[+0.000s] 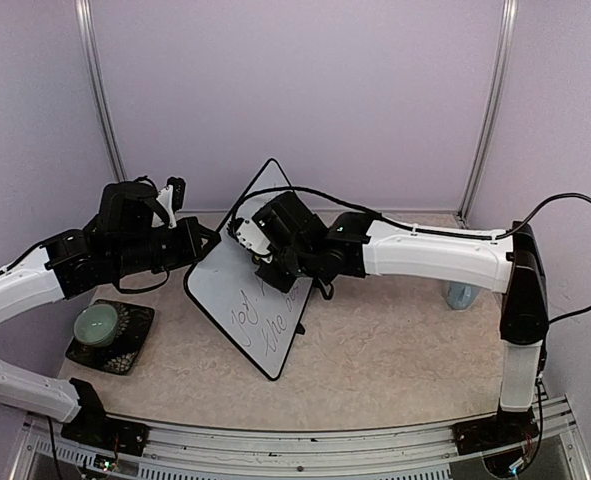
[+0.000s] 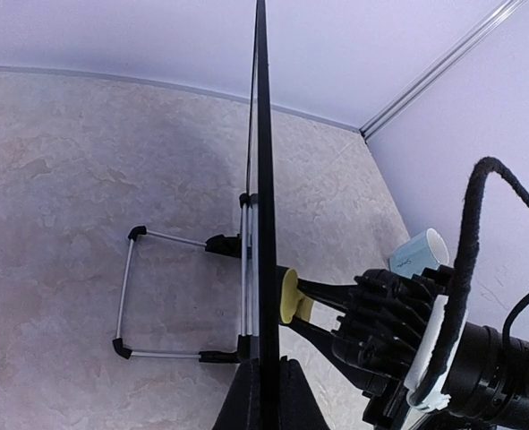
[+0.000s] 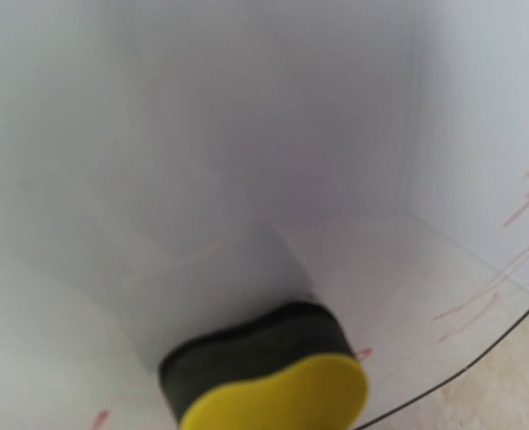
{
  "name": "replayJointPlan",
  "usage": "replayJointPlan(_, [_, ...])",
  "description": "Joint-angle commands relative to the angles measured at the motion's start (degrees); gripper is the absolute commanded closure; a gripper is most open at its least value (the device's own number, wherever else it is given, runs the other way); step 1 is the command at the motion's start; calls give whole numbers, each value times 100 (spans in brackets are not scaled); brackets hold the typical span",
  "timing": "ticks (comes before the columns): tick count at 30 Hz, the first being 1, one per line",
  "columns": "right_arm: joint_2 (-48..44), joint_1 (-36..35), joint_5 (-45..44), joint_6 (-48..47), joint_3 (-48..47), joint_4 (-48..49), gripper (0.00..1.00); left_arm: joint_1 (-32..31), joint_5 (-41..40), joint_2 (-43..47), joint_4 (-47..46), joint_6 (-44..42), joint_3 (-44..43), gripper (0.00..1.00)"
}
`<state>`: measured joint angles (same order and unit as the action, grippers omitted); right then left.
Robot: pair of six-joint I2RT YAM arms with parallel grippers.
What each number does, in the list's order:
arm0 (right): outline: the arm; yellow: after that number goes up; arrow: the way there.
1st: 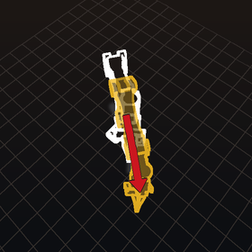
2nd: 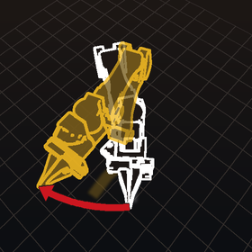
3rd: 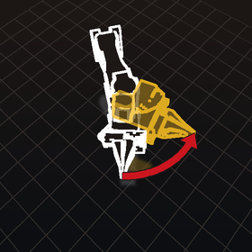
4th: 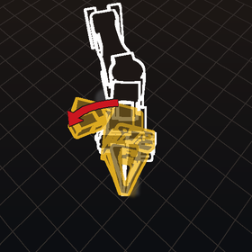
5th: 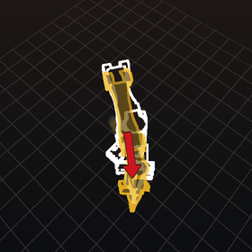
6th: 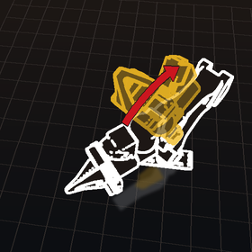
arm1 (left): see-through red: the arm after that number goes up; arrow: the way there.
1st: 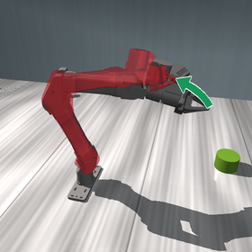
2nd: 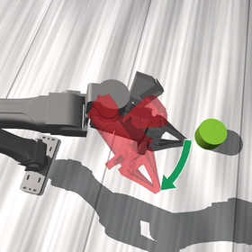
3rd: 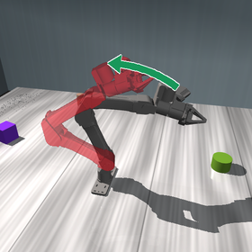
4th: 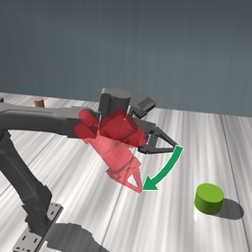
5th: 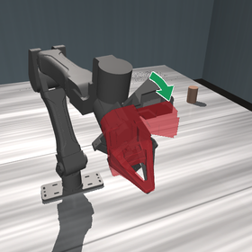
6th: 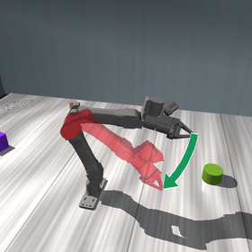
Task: Erase the whiteboard
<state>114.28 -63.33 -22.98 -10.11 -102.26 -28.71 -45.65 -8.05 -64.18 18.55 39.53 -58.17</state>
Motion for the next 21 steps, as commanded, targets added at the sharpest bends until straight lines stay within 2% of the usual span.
replayJointPlan(1, [40, -126, 127, -121, -61, 504, 100, -181, 756, 24, -203, -77, 29, 100])
replayJointPlan(8, [80, 475, 397, -52, -543, 567, 100, -190, 728, 82, -102, -92, -57, 100])
replayJointPlan(12, [69, 650, 266, -136, -798, 574, 100, -190, 955, 156, -96, -53, -74, 100])
replayJointPlan(21, [-532, 843, -40, -58, -314, 975, 100, -190, 1355, 329, 85, 13, -129, 100])
